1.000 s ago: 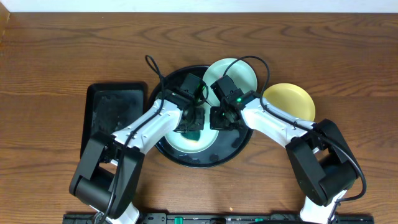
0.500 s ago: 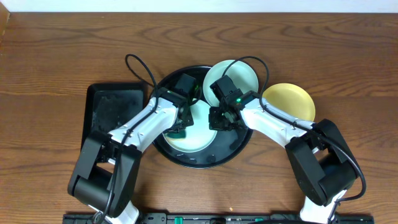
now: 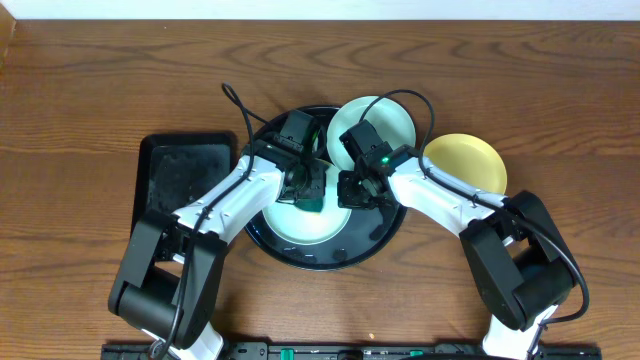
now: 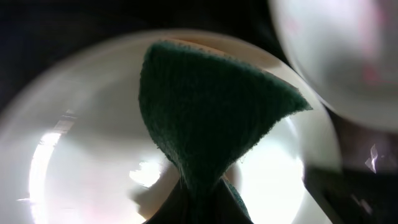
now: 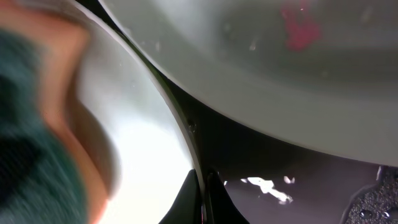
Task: Clean dirty plates on tray and stack at the side
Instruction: 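Scrub the lower pale green plate with the sponge in the left gripper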
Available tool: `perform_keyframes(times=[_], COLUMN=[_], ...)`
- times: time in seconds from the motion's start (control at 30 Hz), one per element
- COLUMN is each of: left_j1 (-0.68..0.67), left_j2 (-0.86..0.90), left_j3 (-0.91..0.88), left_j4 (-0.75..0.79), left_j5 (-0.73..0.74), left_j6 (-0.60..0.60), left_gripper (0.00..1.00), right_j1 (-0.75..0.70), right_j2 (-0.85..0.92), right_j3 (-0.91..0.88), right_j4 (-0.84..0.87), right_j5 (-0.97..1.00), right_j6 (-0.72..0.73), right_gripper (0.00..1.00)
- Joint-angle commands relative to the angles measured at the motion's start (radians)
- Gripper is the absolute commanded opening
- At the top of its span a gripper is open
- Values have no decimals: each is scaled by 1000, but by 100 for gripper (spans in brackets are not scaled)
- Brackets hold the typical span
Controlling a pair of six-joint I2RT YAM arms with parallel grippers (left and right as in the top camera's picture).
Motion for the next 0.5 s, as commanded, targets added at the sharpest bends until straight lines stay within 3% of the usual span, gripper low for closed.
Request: perform_keyframes(times=[0.0,0.1,0.27,0.47], left_j1=[0,0,-2,-1], left_j2=[11,11,11,11], left_j3=[11,11,11,11], left_j4=[0,-36,-138,-192], left_j5=[-264,-392,-379,-18], left_j6=[-132,-202,-204,19], left_gripper=[7,7,7,8], right_j1=[-2,-2,-2,-2], right_j2=[16,16,16,16], right_j3=[14,14,14,14], right_j4=[-3,-3,-3,-2], right_j5=[18,18,17,18], right_j6=[-4,-4,-4,-4], right_gripper=[1,1,1,1])
